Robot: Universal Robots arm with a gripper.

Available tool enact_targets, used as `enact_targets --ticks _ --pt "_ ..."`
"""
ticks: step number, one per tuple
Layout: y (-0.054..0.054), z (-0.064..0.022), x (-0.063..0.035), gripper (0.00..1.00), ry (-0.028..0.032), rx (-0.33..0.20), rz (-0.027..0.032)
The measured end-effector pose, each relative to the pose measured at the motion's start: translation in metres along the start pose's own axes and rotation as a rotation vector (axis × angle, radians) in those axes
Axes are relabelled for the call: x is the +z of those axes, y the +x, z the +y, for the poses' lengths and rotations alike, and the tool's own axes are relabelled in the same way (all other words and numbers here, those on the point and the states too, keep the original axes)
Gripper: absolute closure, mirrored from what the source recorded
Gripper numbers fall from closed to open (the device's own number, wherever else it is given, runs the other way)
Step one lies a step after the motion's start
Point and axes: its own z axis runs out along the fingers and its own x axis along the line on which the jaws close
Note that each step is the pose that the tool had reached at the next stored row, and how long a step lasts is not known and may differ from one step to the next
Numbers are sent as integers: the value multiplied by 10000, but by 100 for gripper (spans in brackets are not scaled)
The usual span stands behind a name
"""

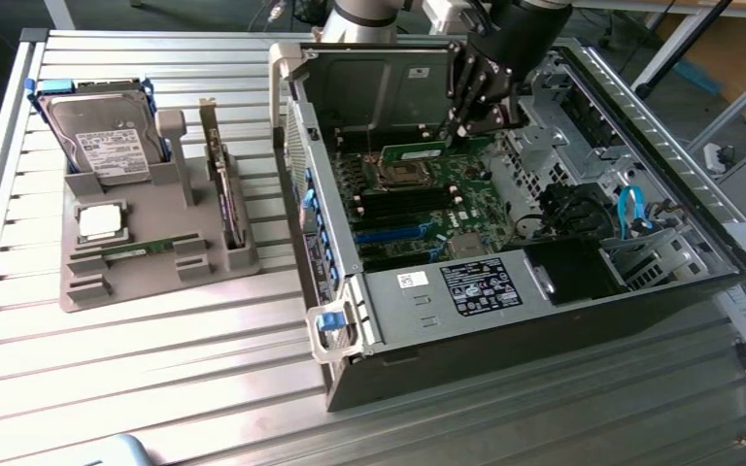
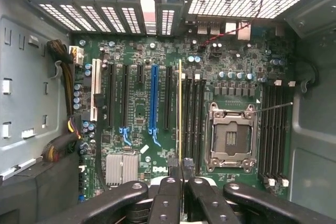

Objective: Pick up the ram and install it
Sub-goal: 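Insert the ram into the slot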

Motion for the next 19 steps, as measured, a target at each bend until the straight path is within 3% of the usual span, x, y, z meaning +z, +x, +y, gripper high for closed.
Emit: enact_targets --ticks 14,19 --pt "-35 -3 47 88 -1 0 2" --pt "-40 -5 114 88 0 0 0"
